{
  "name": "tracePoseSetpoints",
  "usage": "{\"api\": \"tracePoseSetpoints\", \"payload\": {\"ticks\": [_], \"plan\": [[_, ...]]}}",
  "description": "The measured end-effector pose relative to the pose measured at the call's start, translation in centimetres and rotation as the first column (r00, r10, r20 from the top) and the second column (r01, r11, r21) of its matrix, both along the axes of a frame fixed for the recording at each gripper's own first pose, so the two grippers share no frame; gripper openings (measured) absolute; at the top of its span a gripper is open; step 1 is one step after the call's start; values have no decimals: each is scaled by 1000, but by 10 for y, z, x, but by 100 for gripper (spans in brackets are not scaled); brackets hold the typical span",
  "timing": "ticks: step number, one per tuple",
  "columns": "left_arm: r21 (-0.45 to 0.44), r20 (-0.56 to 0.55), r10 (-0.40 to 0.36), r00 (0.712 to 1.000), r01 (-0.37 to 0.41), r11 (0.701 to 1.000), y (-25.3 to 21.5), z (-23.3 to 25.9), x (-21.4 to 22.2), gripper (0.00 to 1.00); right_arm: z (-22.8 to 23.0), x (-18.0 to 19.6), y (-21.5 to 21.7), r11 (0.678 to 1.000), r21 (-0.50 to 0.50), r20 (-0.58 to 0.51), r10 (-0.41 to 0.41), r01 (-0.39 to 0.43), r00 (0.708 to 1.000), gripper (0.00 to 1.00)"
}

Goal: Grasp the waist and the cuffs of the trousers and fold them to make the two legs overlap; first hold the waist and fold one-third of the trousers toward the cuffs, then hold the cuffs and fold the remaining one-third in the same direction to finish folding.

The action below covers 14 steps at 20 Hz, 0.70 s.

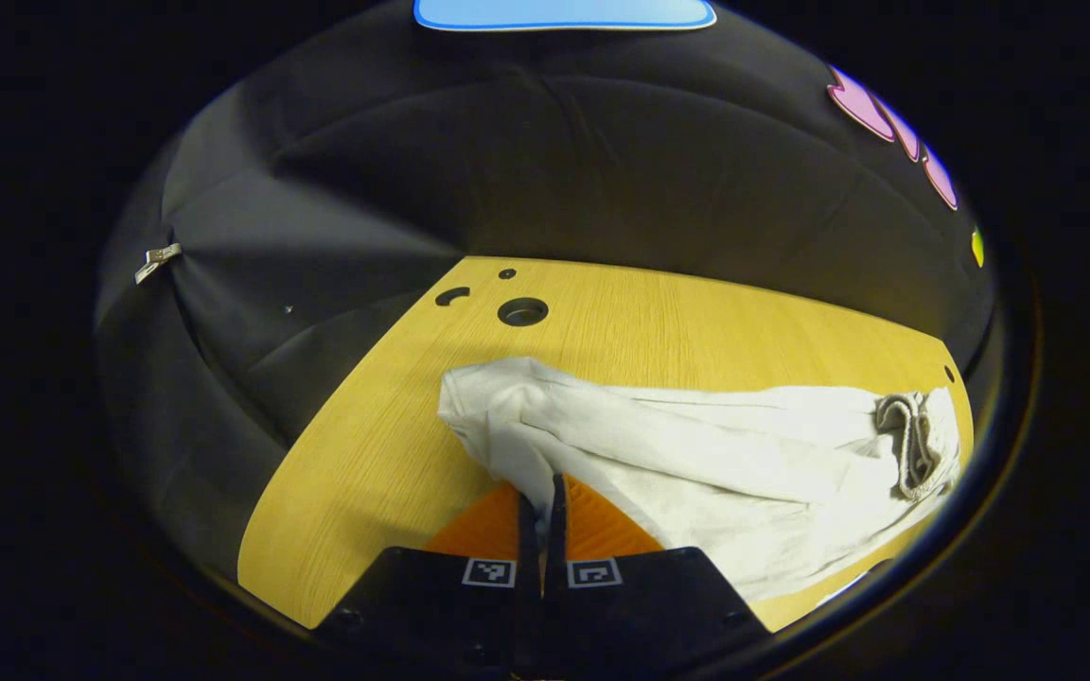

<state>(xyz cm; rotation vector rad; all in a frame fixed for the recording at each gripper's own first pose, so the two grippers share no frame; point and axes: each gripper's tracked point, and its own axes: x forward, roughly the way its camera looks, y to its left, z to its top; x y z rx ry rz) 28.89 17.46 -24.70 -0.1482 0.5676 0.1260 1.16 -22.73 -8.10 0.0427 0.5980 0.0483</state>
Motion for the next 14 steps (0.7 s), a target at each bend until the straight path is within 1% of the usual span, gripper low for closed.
{"api": "tracePoseSetpoints", "payload": {"ticks": [2,5,6,9,10,11,14], "plan": [[-18,47,-2,999,3,1000,-8,27,2,6,6,-3,-10,1000,-6,11,-6,6,1000,98],[2,94,-39,995,38,999,-24,63,1,5,11,-7,-23,1000,-14,20,-11,11,1000,98],[-2,106,-54,993,55,999,-34,74,-1,5,13,-8,-27,1000,-10,24,-15,15,1000,98],[-88,161,-76,984,91,992,-69,112,-3,5,18,-14,-40,1000,1,41,-32,32,999,98],[-105,177,-83,981,103,989,-80,126,-5,5,20,-15,-45,999,1,46,-38,38,998,98],[-106,191,-94,977,116,988,-91,138,-4,5,22,-15,-51,999,7,51,-45,44,998,98],[-89,222,-163,961,187,978,-134,167,-6,5,27,-19,-68,997,32,68,-73,71,995,98]]}}
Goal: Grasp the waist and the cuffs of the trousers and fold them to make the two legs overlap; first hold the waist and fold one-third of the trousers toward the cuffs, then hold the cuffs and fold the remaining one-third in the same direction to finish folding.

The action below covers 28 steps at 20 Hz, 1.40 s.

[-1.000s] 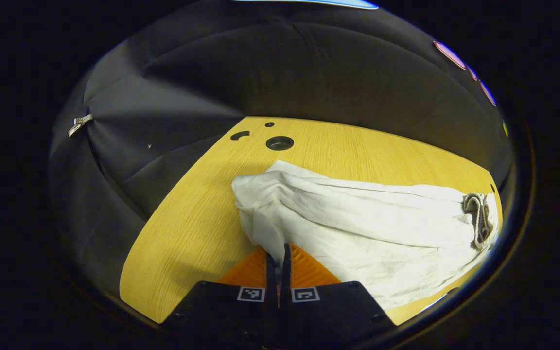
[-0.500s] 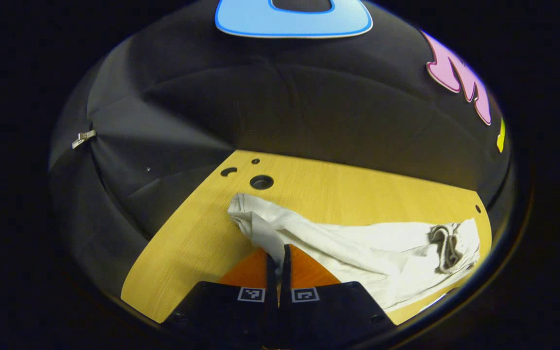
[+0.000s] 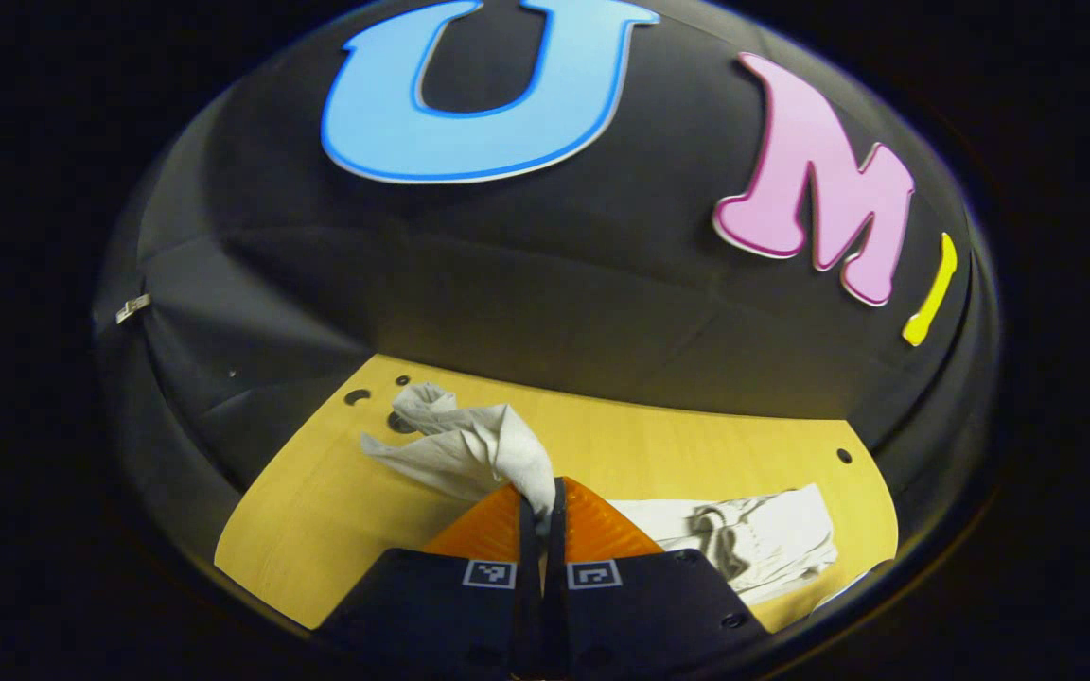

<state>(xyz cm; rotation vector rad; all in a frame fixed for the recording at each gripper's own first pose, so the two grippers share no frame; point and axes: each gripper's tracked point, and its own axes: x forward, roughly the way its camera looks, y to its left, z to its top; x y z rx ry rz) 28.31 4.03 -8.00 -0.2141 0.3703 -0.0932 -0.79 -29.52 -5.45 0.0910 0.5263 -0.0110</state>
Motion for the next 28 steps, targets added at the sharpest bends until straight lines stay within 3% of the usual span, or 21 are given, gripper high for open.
{"api": "tracePoseSetpoints", "payload": {"ticks": [6,10,16,22,28], "plan": [[37,36,-128,991,126,991,-111,40,-1,5,3,-8,-41,996,50,28,-75,74,997,97],[38,17,-212,977,211,977,-197,41,-8,5,4,-10,-60,985,118,36,-128,123,991,99],[9,-11,-305,952,305,952,-302,41,-23,5,0,-21,-82,982,145,33,-130,124,991,99],[-24,-72,-328,942,327,945,-355,8,-48,8,-6,-24,-96,976,180,18,-126,120,992,99],[7,-154,-364,919,369,929,-386,-44,-70,27,-18,-32,-116,977,196,4,-90,87,996,99]]}}
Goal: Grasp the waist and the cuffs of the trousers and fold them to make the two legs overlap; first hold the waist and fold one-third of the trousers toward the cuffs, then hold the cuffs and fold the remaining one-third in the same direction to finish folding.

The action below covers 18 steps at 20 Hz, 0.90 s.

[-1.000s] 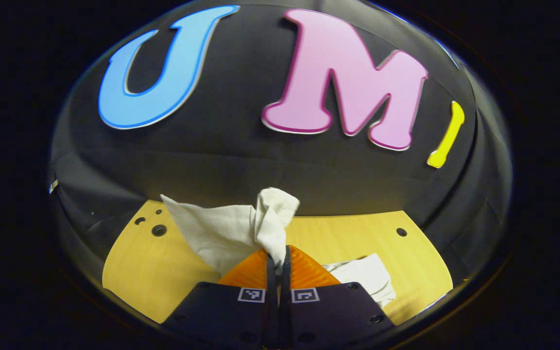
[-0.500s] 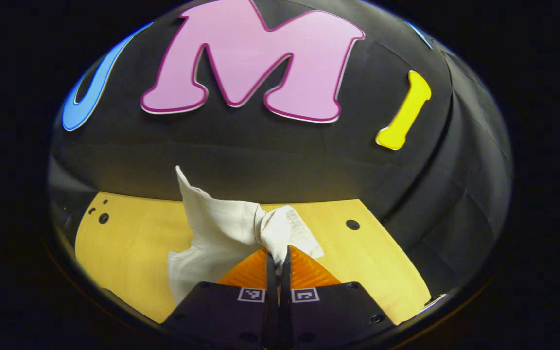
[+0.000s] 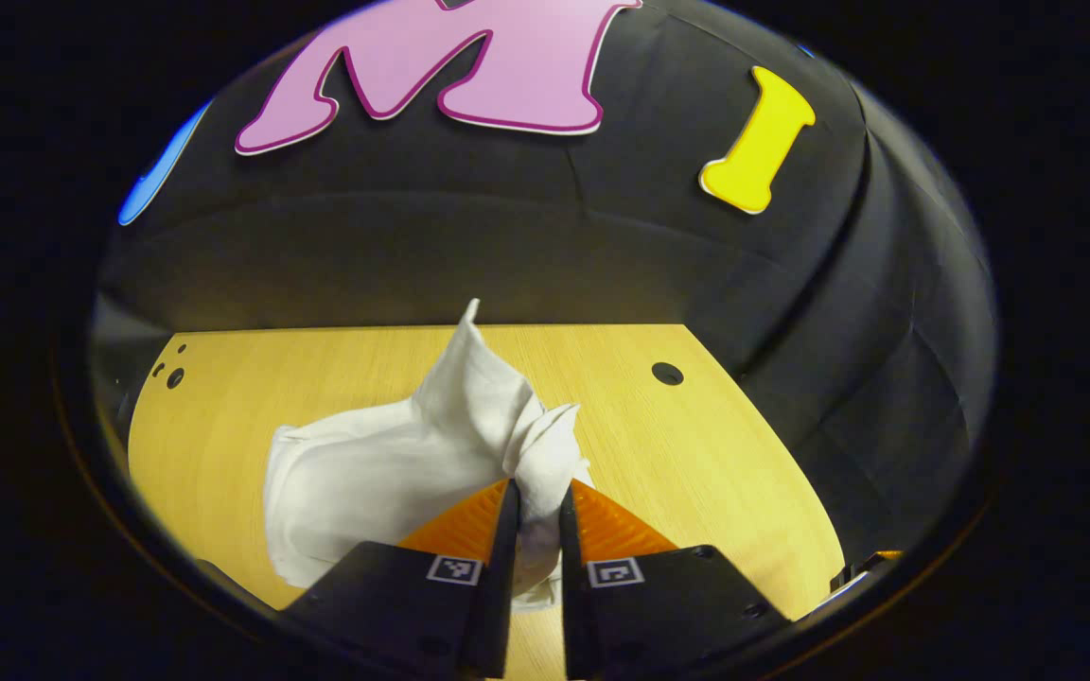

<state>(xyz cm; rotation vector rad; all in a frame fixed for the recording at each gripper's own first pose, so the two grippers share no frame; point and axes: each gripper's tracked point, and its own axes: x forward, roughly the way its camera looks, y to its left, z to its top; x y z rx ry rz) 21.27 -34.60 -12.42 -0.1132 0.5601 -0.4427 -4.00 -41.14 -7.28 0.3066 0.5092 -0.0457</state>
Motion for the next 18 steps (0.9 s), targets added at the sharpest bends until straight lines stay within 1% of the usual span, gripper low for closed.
{"api": "tracePoseSetpoints", "payload": {"ticks": [2,4,5,7,8,10,11,14,15,16,18], "plan": [[-41,-17,-32,999,32,999,-9,-3,-14,32,-2,0,-3,1000,-12,-3,14,-14,1000,99],[-55,-22,-33,999,32,998,-6,-4,-24,50,1,1,-3,1000,-6,5,19,-19,1000,99],[-51,-18,-28,999,27,998,-2,-3,-30,66,2,0,1,1000,-1,8,27,-27,1000,99],[-29,17,-27,999,28,999,12,2,-47,94,1,-1,7,999,0,2,54,-54,999,99],[0,44,-21,999,21,1000,23,6,-56,95,1,-2,11,997,0,1,72,-72,997,99],[68,125,29,992,-38,997,56,17,-71,96,5,-2,15,995,-9,11,96,-96,995,99],[83,158,52,986,-65,994,72,25,-81,96,7,-3,18,994,-20,16,105,-105,994,99],[176,263,75,962,-125,976,122,40,-123,96,18,-5,33,981,-98,32,169,-165,985,99],[196,291,78,954,-139,971,137,44,-135,95,22,-7,40,977,-104,39,188,-184,981,99],[201,308,87,947,-154,967,151,47,-151,95,27,-8,49,974,-105,47,204,-198,978,99],[171,310,121,943,-181,969,173,49,-181,95,38,-13,64,970,-110,61,226,-218,972,99]]}}
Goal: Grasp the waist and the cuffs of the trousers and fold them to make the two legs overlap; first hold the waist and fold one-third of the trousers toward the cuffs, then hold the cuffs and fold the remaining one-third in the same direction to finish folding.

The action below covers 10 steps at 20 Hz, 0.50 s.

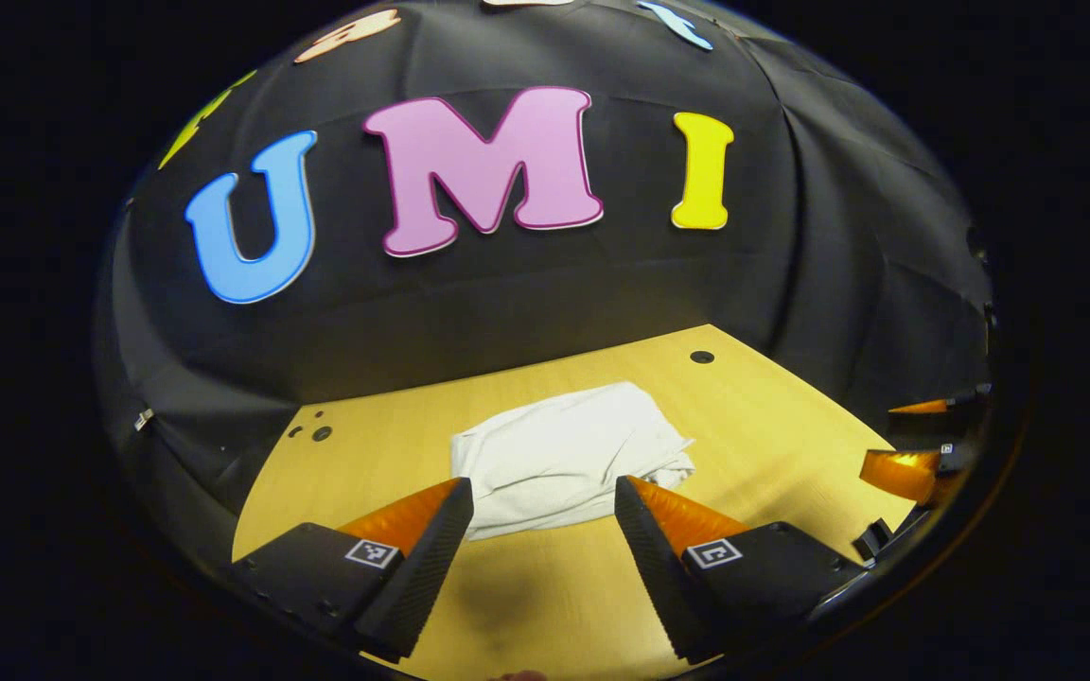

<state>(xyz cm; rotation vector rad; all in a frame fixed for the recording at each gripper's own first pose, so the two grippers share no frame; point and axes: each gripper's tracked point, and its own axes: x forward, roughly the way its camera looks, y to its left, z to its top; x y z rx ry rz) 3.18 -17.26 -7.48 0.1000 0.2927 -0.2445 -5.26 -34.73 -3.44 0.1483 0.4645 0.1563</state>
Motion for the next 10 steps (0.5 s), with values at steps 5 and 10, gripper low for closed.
{"api": "tracePoseSetpoints", "payload": {"ticks": [5,10], "plan": [[-58,51,67,996,-64,996,46,11,-66,95,28,-29,41,999,-25,35,23,-22,999,99],[-118,154,132,979,-115,986,80,26,-101,95,60,-60,95,999,-25,107,39,-36,994,99]]}}
